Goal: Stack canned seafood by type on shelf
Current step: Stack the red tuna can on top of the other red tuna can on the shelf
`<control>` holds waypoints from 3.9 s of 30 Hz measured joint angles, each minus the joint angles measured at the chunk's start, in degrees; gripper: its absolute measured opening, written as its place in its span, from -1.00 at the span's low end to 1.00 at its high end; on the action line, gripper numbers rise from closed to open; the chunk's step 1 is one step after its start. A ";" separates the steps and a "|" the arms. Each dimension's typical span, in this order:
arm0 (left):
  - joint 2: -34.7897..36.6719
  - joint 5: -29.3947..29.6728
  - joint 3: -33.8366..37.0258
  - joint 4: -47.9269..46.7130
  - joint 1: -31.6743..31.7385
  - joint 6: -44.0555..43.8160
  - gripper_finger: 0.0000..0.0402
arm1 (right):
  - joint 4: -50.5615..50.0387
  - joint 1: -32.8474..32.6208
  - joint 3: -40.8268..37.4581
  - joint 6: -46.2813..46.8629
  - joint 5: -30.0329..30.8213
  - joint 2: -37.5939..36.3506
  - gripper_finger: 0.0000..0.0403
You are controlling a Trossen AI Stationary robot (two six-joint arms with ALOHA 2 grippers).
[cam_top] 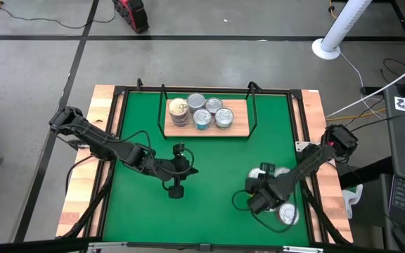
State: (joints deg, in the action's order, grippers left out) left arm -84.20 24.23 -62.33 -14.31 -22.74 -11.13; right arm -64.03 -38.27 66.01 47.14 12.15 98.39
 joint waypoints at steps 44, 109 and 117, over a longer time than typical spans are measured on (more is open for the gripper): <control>0.00 0.00 0.02 -0.04 0.00 0.86 -0.99 | 7.57 5.31 -5.90 -8.71 1.28 0.24 -1.00; -24.46 -0.34 0.02 18.49 2.75 45.74 0.16 | 45.93 20.55 -5.87 -21.93 -5.85 0.28 -1.00; -26.06 3.72 0.02 20.21 2.93 47.55 0.17 | 47.60 21.49 -5.85 -19.87 -7.08 0.27 -1.00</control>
State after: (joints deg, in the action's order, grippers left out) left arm -110.27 27.94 -62.30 5.90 -19.81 36.42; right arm -16.43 -16.78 60.16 27.27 5.07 98.66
